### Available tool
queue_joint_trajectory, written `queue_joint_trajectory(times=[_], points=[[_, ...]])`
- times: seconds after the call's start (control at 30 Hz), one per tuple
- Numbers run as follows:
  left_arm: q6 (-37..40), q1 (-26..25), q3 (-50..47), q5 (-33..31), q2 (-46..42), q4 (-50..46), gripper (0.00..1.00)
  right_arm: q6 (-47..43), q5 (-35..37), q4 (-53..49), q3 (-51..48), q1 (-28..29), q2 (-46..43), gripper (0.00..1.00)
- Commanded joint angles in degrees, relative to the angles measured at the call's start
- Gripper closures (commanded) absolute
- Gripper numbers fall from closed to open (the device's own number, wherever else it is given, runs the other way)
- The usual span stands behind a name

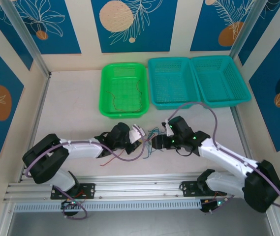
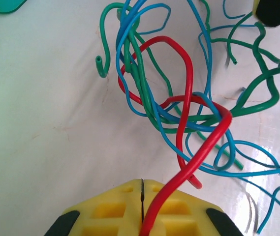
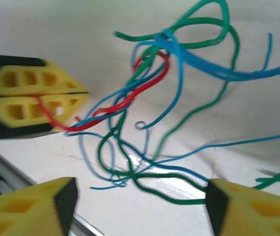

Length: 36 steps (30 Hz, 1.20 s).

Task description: Untangle the cables

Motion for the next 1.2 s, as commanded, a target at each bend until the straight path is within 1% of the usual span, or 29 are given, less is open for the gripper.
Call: queue_joint_trajectory(times=[0.0, 0.07, 0.13, 0.23, 0.3, 0.37, 0.4, 0.43, 0.5, 0.57, 0.6, 0.63, 0.77, 0.83, 0.9, 1.03, 1.07, 1.1, 1.17], points=[[-0.9, -0.4, 1.7, 0.9, 0.5, 1.6, 1.00, 1.0, -2.5, 7.4, -2.5, 1.4, -2.3, 0.12], [-0.9, -0.4, 1.7, 1.3, 0.3, 1.9, 1.00, -1.5, -1.0, 7.7, -1.3, 2.6, 0.2, 0.04], [-0.7, -0.4, 1.7, 1.7, 0.1, 2.2, 1.00, -5.0, 2.6, 7.1, 0.8, 4.2, 4.8, 0.00], [-0.7, -0.4, 1.7, 2.3, -0.4, 2.0, 1.00, -10.7, 11.2, 6.8, 4.6, 7.8, 12.7, 0.01], [-1.1, -0.4, 1.7, 1.5, -1.2, 1.2, 1.00, -13.3, 14.0, 7.4, 7.1, 10.5, 18.1, 0.04], [-1.8, -0.4, 1.5, 0.0, -2.1, 0.2, 1.00, -13.2, 16.1, 8.7, 8.1, 12.2, 22.2, 0.08], [-2.1, -0.3, 1.3, -0.2, -2.6, 0.2, 1.00, -12.3, 17.3, 9.6, 8.2, 12.6, 23.9, 0.14], [-2.3, -0.3, 0.9, -0.1, -3.2, 0.4, 1.00, -11.3, 17.9, 10.3, 8.0, 12.7, 25.1, 0.22], [-3.4, -0.2, -0.3, -0.2, -4.4, 1.0, 1.00, -8.6, 20.4, 11.2, 7.3, 12.7, 26.2, 0.52], [-4.7, -0.1, -1.6, -1.0, -6.0, 1.2, 1.00, -5.7, 21.8, 11.1, 6.2, 12.2, 25.3, 0.78], [-5.7, 0.3, -2.6, -1.9, -7.1, 1.1, 1.00, -3.7, 21.9, 11.1, 5.3, 11.6, 24.4, 0.97], [-6.8, 0.6, -3.4, -2.8, -8.4, 1.0, 1.00, -1.5, 21.9, 10.7, 4.4, 10.9, 23.6, 1.00], [-10.8, 3.7, -8.2, -7.6, -16.7, -1.7, 1.00, 9.4, 21.8, 7.9, -0.1, 6.4, 20.1, 1.00], [-13.4, 6.2, -10.3, -10.1, -22.0, -4.7, 1.00, 14.8, 21.5, 6.1, -2.2, 3.5, 18.2, 1.00], [-16.7, 9.7, -12.4, -12.0, -28.2, -8.3, 1.00, 18.4, 19.2, 5.9, -5.0, -0.8, 15.4, 1.00], [-21.5, 15.6, -15.0, -14.9, -38.1, -15.2, 1.00, 22.9, 15.3, 5.3, -9.4, -9.3, 9.5, 1.00], [-22.0, 16.6, -15.3, -15.0, -39.7, -16.4, 1.00, 22.4, 13.3, 6.4, -10.4, -11.4, 7.7, 1.00], [-22.0, 17.2, -15.5, -15.0, -40.6, -17.1, 1.00, 22.6, 12.4, 6.1, -10.7, -12.8, 6.3, 1.00], [-22.2, 17.2, -15.6, -14.8, -41.1, -17.7, 1.00, 22.3, 13.2, 3.3, -9.6, -13.8, 4.4, 1.00]])
